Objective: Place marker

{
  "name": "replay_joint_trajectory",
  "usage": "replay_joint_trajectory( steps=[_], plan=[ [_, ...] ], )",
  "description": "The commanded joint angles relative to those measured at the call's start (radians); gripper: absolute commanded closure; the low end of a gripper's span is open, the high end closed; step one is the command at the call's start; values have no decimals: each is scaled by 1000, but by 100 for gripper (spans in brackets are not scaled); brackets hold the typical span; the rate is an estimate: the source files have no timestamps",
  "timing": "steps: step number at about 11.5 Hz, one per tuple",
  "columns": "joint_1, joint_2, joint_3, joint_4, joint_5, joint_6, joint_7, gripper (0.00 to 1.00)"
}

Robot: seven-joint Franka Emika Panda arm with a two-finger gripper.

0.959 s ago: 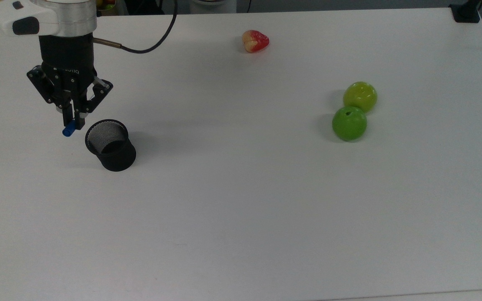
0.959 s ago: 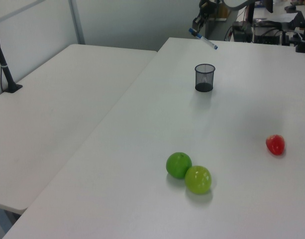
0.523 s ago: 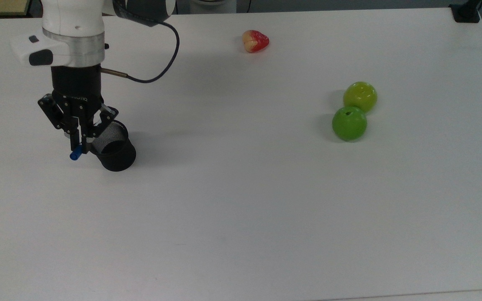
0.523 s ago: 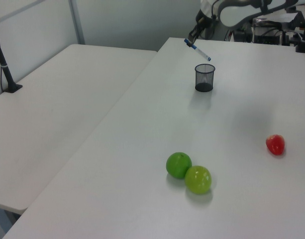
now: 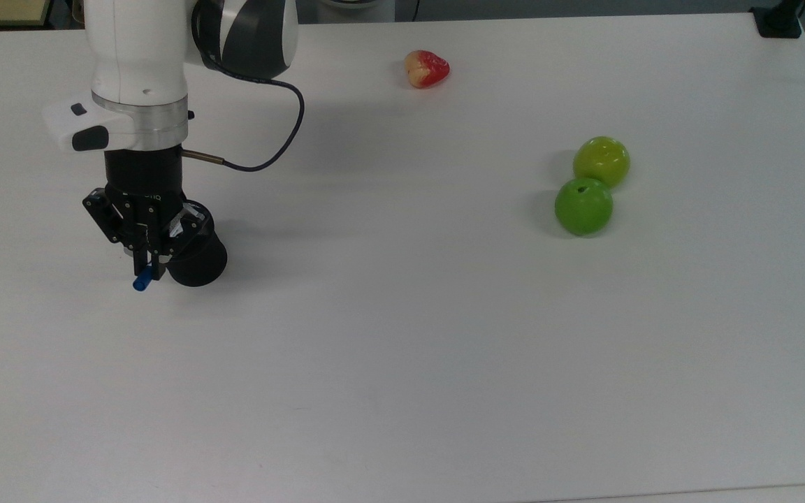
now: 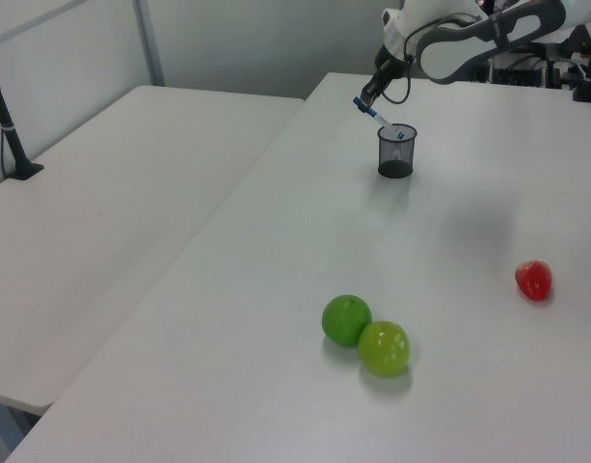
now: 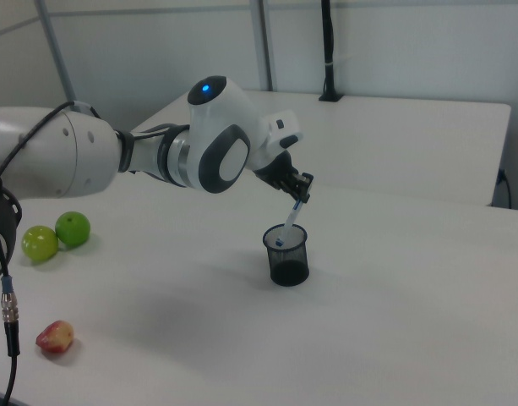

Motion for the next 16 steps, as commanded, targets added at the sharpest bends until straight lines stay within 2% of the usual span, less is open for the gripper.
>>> replay_joint_trajectory(
  steps=[1,4,5,7,8,16],
  plan=[
    [0,-15,-3,-47,-13,25,-13,88],
    [0,-18,-2,-54,-15,22,-11,87],
    [0,-18,-2,-53,-15,22,-10,84],
    [0,-19,-2,-53,-15,20,-7,40],
    [1,-19,-2,-53,-15,20,-5,2],
    [14,-26,-2,-47,-15,17,-5,0]
  ],
)
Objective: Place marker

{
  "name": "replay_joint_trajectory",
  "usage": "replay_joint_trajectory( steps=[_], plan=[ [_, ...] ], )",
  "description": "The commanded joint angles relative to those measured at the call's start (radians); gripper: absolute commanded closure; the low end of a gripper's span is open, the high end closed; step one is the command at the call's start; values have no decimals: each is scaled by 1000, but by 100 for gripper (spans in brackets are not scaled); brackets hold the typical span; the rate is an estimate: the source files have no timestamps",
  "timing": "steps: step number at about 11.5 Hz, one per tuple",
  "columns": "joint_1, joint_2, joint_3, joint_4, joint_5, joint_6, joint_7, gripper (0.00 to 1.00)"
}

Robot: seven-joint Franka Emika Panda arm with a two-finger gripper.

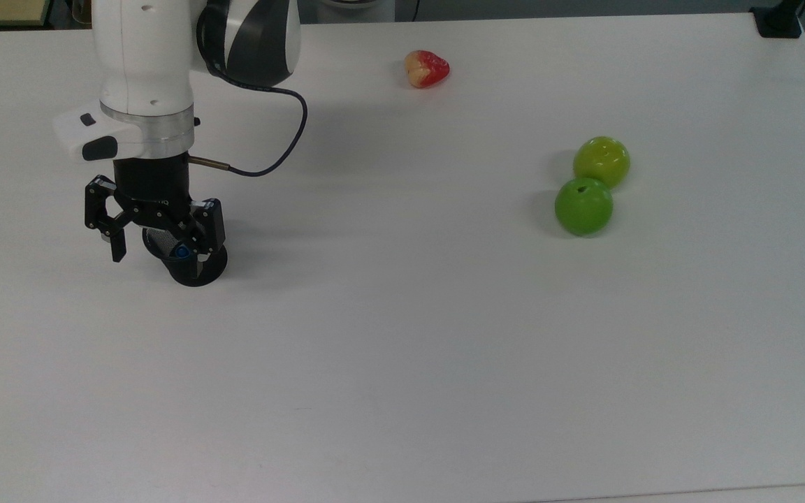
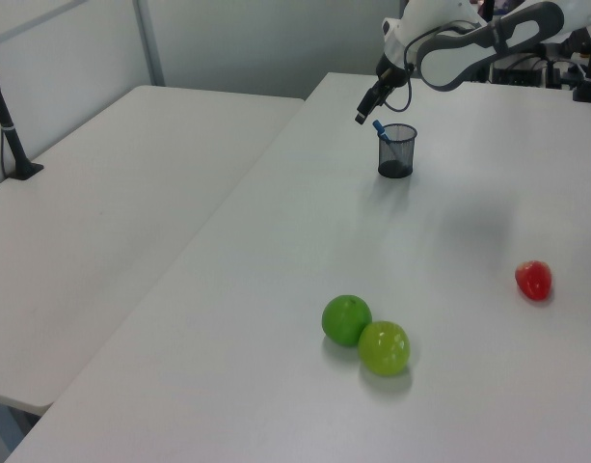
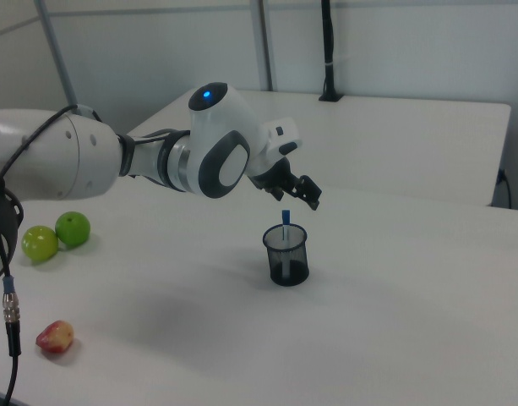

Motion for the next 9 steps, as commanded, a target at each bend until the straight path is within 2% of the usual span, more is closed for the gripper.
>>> replay_joint_trajectory(
  steps=[1,3,6,9],
  plan=[
    [18,-36,-1,-25,-15,11,-5,0],
    [24,-62,10,-16,-15,-47,-5,0],
    [96,-103,8,37,-15,-237,-3,0],
    [173,-172,4,35,-19,-412,-3,0]
  ],
)
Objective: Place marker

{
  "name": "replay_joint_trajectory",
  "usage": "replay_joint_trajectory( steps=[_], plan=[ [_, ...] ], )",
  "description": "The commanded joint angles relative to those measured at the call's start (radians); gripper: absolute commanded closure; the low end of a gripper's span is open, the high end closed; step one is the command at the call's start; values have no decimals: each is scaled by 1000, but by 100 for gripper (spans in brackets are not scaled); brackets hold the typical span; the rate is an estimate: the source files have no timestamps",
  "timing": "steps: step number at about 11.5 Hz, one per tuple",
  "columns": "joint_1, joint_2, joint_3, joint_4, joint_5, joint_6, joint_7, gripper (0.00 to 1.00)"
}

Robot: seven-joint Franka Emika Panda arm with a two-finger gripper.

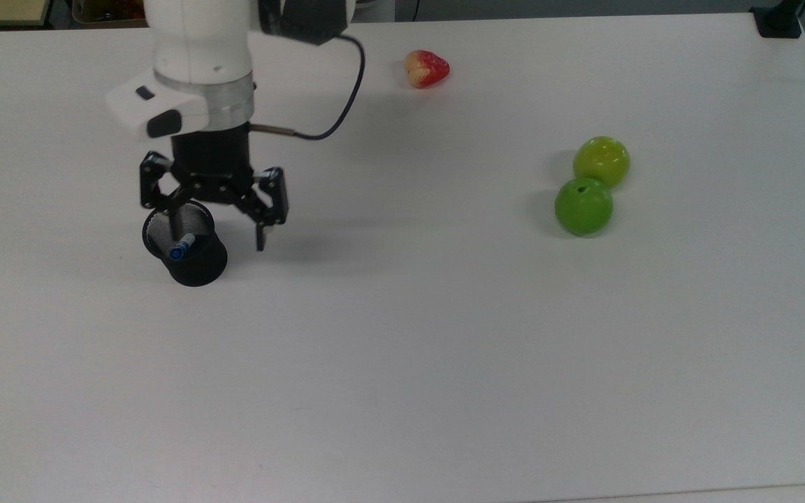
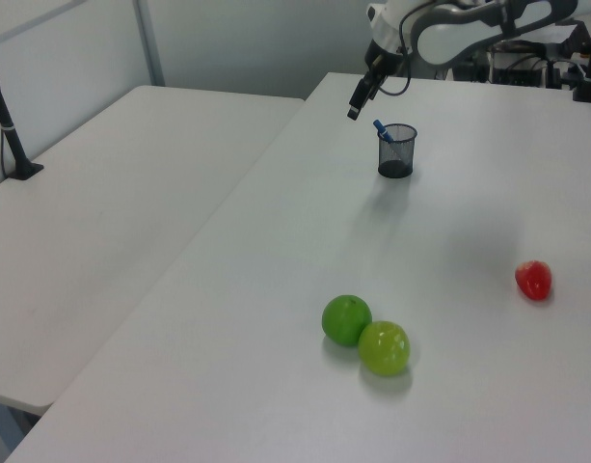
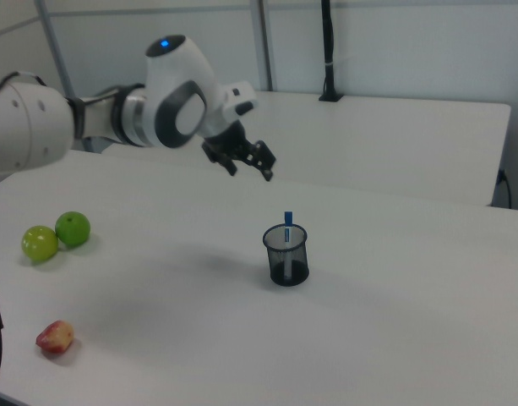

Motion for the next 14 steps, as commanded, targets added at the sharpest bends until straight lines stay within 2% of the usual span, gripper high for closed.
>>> replay_joint_trajectory(
  steps=[1,4,8,11,14],
  plan=[
    [98,-112,-13,-19,-26,-254,-2,0],
    [172,-217,-15,-19,-25,-514,29,0],
    [212,-348,-18,-28,-11,-771,29,0],
    [210,-394,-19,-38,7,-837,31,0],
    [198,-393,-31,-36,44,-839,31,0]
  ],
)
